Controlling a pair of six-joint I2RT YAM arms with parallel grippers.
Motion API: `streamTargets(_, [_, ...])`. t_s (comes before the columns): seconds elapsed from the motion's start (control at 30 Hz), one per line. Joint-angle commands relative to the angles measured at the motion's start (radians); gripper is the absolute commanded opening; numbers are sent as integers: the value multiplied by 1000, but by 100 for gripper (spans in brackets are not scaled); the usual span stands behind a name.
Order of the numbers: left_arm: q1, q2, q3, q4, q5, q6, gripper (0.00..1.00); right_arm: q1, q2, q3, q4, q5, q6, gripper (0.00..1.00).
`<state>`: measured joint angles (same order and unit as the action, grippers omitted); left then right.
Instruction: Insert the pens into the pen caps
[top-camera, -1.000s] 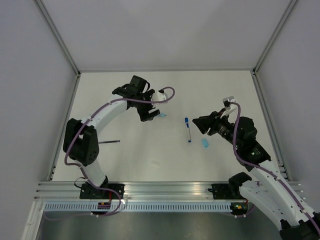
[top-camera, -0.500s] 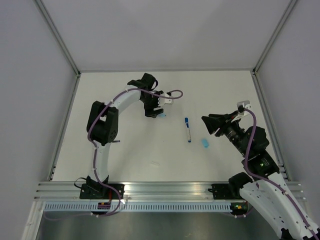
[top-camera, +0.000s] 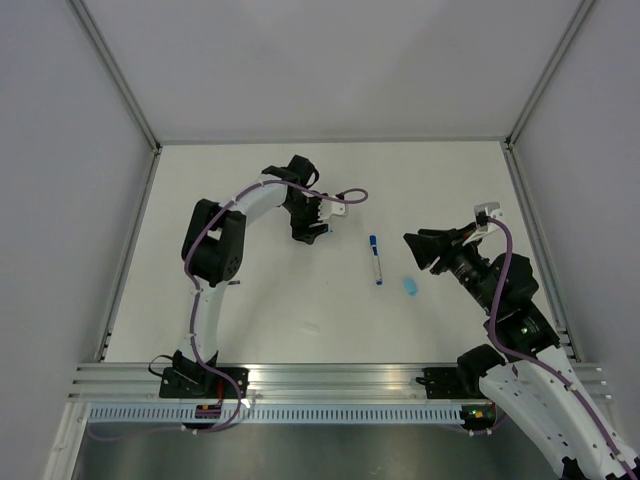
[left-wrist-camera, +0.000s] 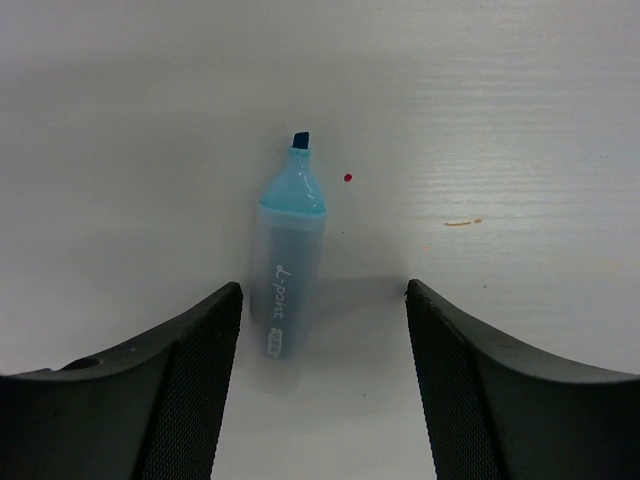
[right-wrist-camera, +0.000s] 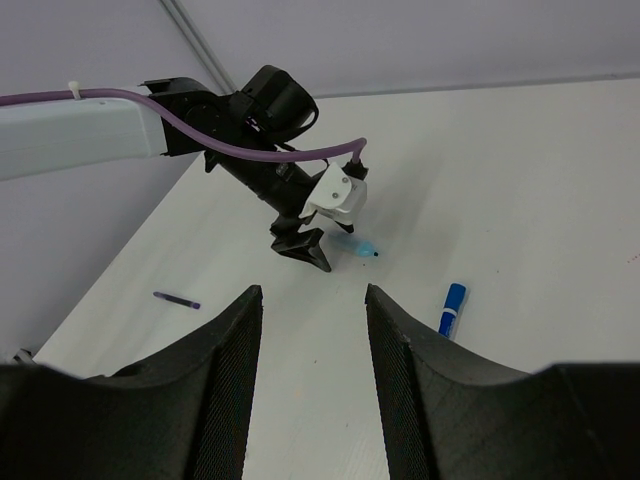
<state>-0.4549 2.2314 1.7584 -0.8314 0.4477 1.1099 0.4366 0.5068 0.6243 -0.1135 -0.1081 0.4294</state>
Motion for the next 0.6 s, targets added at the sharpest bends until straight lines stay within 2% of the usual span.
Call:
streamTargets(0.0, [-16,19,15,30,19,-19,71,4,-14,2,9,-8,-7,52])
streamTargets(0.37, [-21,76,44,-8,20,-85,58,4,-10,2,14,-18,3,52])
streamTargets(0.57, [-24,99,38,-67,16,-91,42,4,-14,-6,23,-22,11,52])
